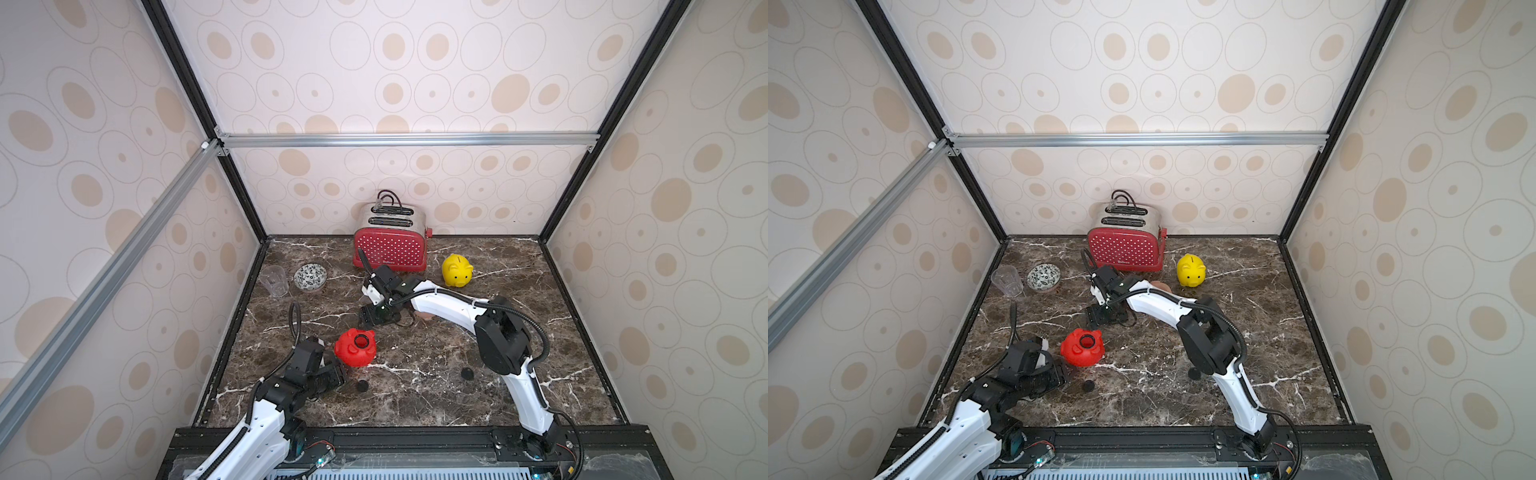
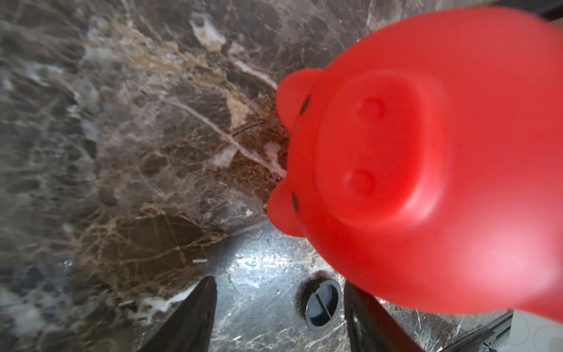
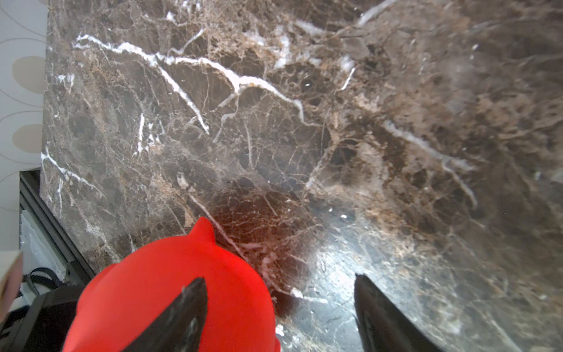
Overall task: Close piggy banks
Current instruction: Adjust the piggy bank at the center of the board.
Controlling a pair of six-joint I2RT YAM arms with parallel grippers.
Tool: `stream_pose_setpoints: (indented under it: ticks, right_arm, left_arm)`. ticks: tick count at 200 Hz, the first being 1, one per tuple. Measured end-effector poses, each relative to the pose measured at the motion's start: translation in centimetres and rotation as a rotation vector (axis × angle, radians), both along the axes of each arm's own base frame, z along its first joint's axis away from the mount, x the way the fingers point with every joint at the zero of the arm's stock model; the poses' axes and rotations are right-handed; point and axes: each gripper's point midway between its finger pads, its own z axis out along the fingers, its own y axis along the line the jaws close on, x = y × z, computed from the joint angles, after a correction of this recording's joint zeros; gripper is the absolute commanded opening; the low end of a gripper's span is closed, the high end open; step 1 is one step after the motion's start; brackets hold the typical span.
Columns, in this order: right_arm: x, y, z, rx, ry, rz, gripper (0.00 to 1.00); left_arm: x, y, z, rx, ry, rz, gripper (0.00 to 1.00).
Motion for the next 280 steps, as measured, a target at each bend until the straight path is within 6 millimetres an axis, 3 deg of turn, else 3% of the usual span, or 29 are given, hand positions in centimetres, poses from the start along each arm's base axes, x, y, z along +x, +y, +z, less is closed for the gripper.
stream_pose_setpoints:
  ticks: [51, 142, 233, 280]
  right_arm:
    - [0.3, -1.1, -0.2, -0.024, -0.01, -0.02, 0.78]
    - [-0.9, -3.1, 0.0, -0.056, -0.008, -0.028, 0.78]
    - [-2.9, -5.9, -2.4, -0.147, 0.061, -0.046, 0.78]
    - [-4.0, -6.5, -2.3, -0.148, 0.091, -0.053, 0.78]
  left_arm:
    - [0.7, 0.0, 0.6, 0.028, 0.009, -0.016, 0.7]
    - [1.5, 1.4, 0.4, 0.102, 0.016, 0.019, 0.71]
    - [4.6, 1.9, 2.6, 0.153, -0.046, 0.05, 0.72]
    - [5.4, 2.1, 2.3, 0.168, -0.047, 0.06, 0.72]
